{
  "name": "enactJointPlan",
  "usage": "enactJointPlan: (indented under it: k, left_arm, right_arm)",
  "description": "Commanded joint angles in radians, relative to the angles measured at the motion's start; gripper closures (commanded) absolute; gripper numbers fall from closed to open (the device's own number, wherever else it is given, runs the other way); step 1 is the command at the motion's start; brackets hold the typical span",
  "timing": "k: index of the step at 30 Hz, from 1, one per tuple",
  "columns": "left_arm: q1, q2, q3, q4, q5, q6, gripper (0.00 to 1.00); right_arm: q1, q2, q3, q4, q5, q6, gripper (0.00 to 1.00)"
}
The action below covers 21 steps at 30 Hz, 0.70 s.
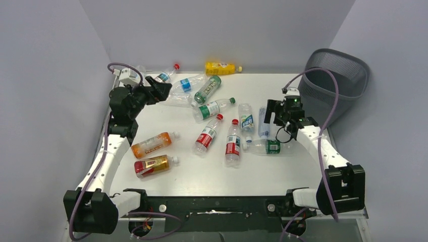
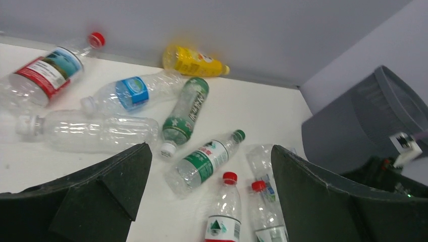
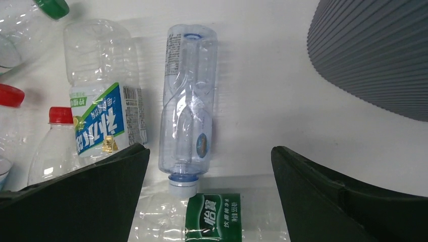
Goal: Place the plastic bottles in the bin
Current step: Pick up the plastic bottle at the center of the board.
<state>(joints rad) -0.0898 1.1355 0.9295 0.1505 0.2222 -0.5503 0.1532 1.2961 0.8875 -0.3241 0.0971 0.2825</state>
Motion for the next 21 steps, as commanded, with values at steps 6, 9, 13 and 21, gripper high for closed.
enactJointPlan:
  k: [6,9,13,21]
  left_arm:
    - [0.085,0.103,-0.184,0.332,0.455,-0.316,0.1]
    - [0.064,0.125,-0.16,0.262,0.431,-0.27,0.1]
    - [0.044,0.121,-0.137,0.127,0.341,-0.205,0.1]
    - [0.018,0.056,-0.14,0.011,0.213,-0.158,0.1]
  right_arm:
    - [-0.008,0.047,0.018,0.034,-0.046,0.047,0.0]
    - [-0.007,0.096,0.019,0.045,-0.051,0.047,0.06]
    - [-0.005,0.159,0.032,0.061,-0.061,0.049,0.12]
    - [0.026,0.287,0.092,0.074,-0.047,0.048,0.16]
